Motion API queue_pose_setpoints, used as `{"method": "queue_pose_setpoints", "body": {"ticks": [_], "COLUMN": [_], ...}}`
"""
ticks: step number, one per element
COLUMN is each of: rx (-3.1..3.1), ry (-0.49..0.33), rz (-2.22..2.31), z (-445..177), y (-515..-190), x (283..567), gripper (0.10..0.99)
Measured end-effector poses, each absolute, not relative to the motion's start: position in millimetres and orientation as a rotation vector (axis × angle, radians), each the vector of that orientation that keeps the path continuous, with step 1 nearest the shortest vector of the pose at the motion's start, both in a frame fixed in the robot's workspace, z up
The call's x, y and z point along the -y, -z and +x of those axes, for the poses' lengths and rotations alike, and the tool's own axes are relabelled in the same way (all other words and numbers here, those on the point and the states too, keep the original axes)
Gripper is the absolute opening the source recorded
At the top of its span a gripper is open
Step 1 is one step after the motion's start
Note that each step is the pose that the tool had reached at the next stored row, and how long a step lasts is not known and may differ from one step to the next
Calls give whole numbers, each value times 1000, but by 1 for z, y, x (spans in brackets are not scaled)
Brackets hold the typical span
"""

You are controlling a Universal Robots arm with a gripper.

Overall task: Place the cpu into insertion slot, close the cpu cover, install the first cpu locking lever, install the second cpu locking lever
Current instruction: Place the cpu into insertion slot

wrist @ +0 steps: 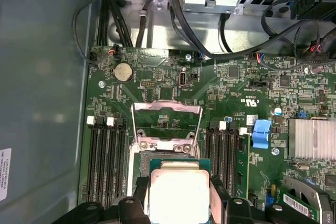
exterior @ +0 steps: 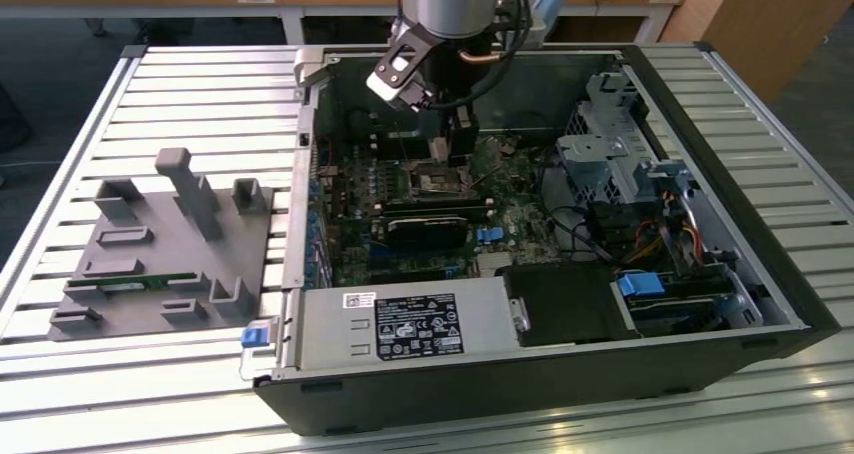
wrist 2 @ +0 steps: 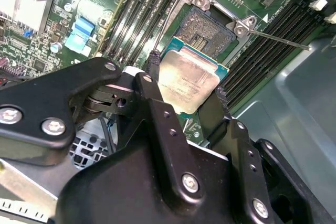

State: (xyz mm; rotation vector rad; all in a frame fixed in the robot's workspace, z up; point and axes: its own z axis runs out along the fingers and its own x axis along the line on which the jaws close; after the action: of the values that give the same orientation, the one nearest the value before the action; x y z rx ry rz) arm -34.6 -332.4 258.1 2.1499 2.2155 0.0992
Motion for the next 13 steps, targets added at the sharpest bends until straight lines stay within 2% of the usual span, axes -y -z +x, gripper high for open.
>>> {"method": "queue_pose_setpoints", "body": {"ticks": [13], "rx": [-2215], "ry": [-100], "rz": [2150], "z": [-35], "y": [-257], "x": [332], "gripper": [541]}}
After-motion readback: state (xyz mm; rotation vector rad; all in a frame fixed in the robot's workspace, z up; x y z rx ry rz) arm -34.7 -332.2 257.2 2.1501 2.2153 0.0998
